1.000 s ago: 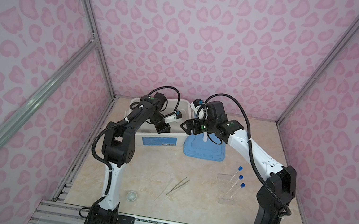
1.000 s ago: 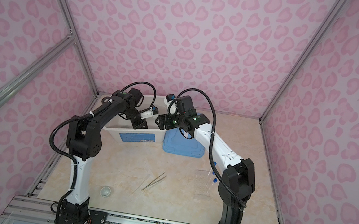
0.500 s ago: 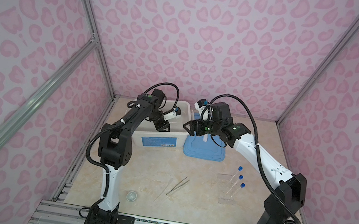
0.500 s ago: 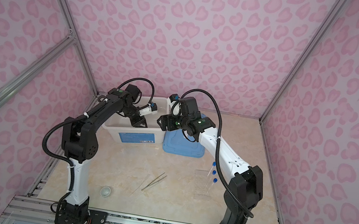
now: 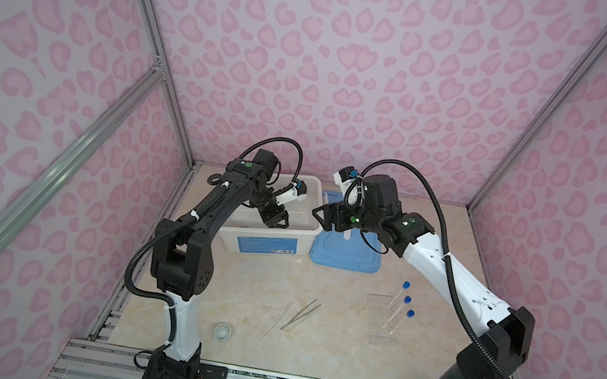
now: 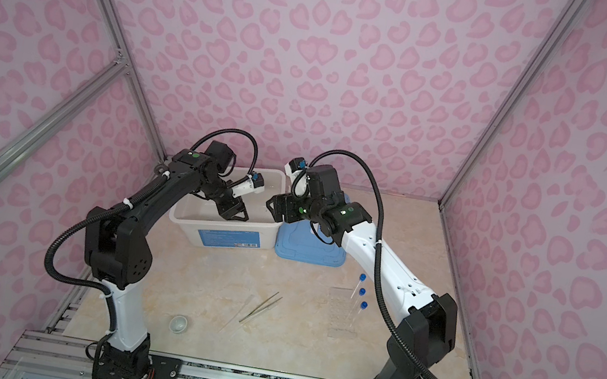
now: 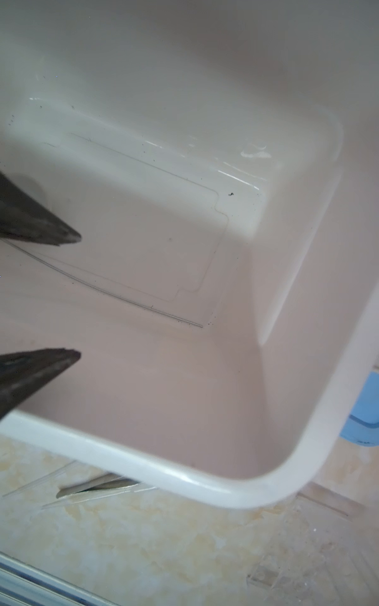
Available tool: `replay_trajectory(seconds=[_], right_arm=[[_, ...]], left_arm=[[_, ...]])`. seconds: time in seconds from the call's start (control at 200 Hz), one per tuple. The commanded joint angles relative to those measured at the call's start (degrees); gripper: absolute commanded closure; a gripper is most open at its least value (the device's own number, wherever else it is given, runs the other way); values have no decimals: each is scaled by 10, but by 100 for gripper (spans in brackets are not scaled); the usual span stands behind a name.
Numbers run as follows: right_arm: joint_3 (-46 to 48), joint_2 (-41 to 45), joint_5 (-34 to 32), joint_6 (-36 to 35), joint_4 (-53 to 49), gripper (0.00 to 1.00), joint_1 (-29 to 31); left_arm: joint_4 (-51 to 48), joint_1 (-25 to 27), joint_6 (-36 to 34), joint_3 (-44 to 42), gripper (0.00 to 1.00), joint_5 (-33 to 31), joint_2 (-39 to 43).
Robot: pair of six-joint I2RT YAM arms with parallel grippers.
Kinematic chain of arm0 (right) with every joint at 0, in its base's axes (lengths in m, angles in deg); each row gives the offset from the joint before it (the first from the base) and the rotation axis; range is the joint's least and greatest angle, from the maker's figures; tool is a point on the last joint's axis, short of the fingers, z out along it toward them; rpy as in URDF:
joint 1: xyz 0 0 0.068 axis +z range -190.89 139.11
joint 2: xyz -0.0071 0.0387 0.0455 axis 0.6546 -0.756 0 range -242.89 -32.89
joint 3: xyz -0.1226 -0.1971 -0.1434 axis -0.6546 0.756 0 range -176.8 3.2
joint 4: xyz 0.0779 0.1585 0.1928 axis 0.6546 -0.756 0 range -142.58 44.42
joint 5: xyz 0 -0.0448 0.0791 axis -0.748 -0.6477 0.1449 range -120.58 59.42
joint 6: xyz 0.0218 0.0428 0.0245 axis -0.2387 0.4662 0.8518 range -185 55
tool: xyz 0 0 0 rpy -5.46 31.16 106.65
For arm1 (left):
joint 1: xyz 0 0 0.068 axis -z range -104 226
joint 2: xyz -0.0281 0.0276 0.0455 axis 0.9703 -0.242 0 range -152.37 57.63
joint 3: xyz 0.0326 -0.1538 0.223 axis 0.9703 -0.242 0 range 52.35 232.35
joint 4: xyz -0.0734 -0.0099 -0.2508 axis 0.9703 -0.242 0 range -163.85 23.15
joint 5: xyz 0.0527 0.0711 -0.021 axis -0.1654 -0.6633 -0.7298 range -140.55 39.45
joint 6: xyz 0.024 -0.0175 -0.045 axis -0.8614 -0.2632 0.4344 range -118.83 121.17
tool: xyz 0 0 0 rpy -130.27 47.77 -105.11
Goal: Organize the chemistry lab equipment
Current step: 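Open the left gripper to release the rod into the bin, then move the left gripper down to the small white cup while the right gripper withdraws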
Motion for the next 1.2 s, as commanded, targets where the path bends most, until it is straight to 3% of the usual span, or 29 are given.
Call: replay_trajectory(seconds=[0.0, 0.15, 0.29, 0.365, 0.39, 0.525, 0.6, 0.74, 0.95, 1.04, 1.195], right_arm=[[8, 13, -23, -3, 6, 11, 5], [20, 40, -42, -7, 5, 10, 10], [22, 64, -57, -15, -19, 7, 14], [23, 78, -64, -22, -32, 6, 19], [22, 82, -66, -27, -36, 6, 23], [20, 100, -94, -51, -68, 5, 48], [28, 108, -101, -62, -81, 5, 62], [52, 131, -103, -21, -79, 5, 73], [33, 134, -190, -37, -125, 7, 161], [30, 122, -246, -34, -140, 7, 198], [72, 106, -270, -19, -97, 8, 233]], left_arm=[[46, 0, 48, -8, 38, -29, 36], [97, 0, 126, -19, 27, -51, 90], [163, 5, 266, -44, 20, -77, 153], [216, 9, 364, -88, 13, -86, 207], [235, 12, 398, -106, 1, -96, 227], [232, 53, 522, -182, 3, -231, 323], [246, 73, 606, -261, 3, -237, 383], [260, 160, 649, -391, 3, -331, 470], [249, 251, 671, -527, 2, -385, 573], [234, 275, 682, -580, 1, -394, 625], [203, 286, 693, -648, 1, -388, 711]])
